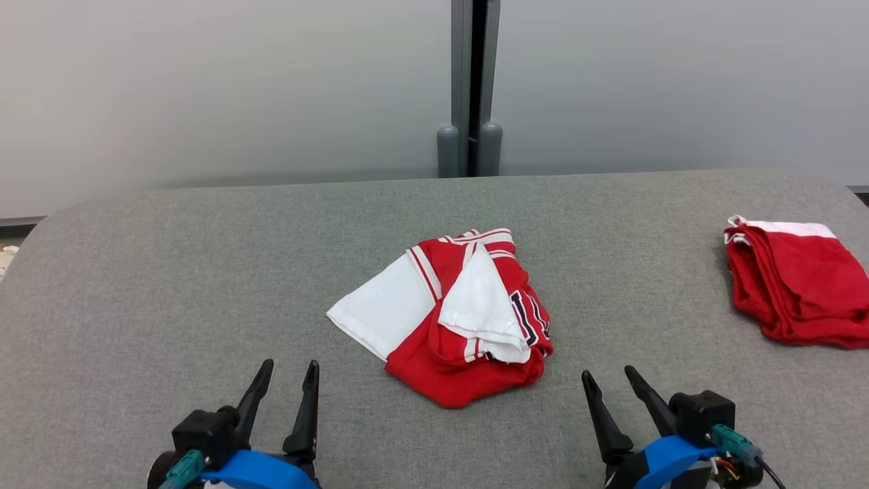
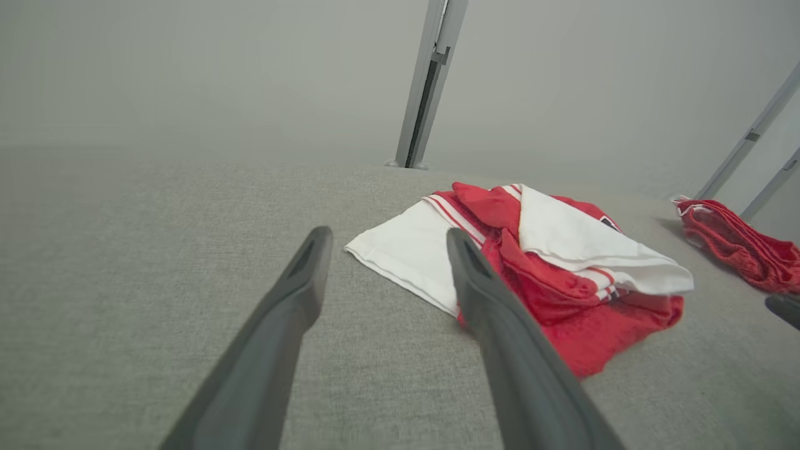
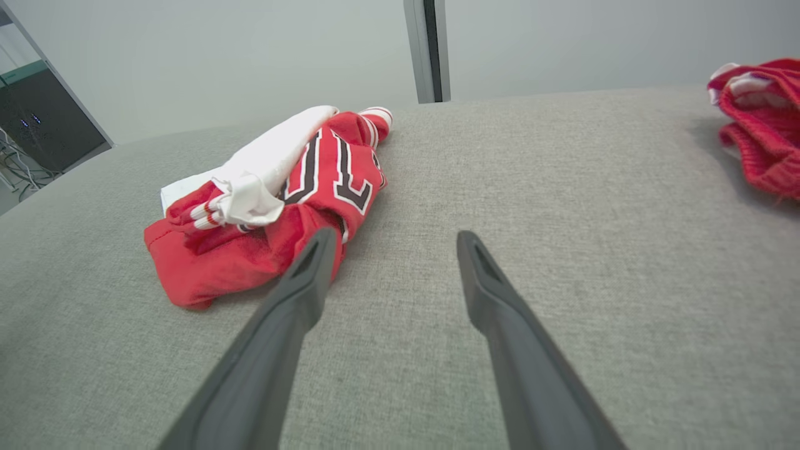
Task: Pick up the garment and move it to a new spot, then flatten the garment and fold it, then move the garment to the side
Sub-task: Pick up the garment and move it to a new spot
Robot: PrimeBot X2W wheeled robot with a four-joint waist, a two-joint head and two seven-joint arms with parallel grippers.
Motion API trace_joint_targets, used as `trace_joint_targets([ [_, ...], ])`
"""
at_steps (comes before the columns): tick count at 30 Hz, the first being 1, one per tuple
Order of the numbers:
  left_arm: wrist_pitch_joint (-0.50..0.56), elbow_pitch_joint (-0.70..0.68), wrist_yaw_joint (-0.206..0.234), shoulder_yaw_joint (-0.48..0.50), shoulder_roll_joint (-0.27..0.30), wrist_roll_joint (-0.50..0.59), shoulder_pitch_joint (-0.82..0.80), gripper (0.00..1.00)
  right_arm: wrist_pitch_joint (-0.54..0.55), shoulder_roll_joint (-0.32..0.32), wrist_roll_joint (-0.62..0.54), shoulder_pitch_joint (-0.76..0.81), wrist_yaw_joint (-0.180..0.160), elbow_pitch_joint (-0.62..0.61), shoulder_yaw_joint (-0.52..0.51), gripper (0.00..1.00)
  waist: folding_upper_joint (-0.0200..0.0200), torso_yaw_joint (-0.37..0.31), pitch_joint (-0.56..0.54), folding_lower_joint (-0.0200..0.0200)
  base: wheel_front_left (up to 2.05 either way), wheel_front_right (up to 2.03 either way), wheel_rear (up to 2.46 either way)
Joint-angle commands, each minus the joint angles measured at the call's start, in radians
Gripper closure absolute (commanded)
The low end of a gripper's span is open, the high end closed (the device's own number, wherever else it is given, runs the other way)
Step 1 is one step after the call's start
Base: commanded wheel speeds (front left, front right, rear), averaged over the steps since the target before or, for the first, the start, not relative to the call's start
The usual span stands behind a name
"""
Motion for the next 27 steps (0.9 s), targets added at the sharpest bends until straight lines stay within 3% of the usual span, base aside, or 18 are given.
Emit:
trace_joint_targets([
  [1,-0.003,0.003,-0.001,0.02,-0.009,0.021,0.011,0.0,-0.001,-0.004,-0.003,0.015,0.0,-0.001,-0.004,0.0,0.0,0.0,-0.006,0.0002,0.0,0.0,0.0],
  [13,-0.003,0.012,-0.001,0.204,-0.077,0.127,0.141,0.0,-0.001,-0.004,-0.019,0.071,0.0,-0.007,-0.024,0.0,0.0,0.011,-0.034,0.0002,0.0,0.0,0.0],
  [27,-0.003,0.006,-0.001,0.217,-0.106,0.15,0.14,0.0,-0.001,-0.003,-0.032,0.014,0.0,-0.026,-0.008,0.0,0.0,0.026,-0.017,0.0002,0.0,0.0,0.0],
])
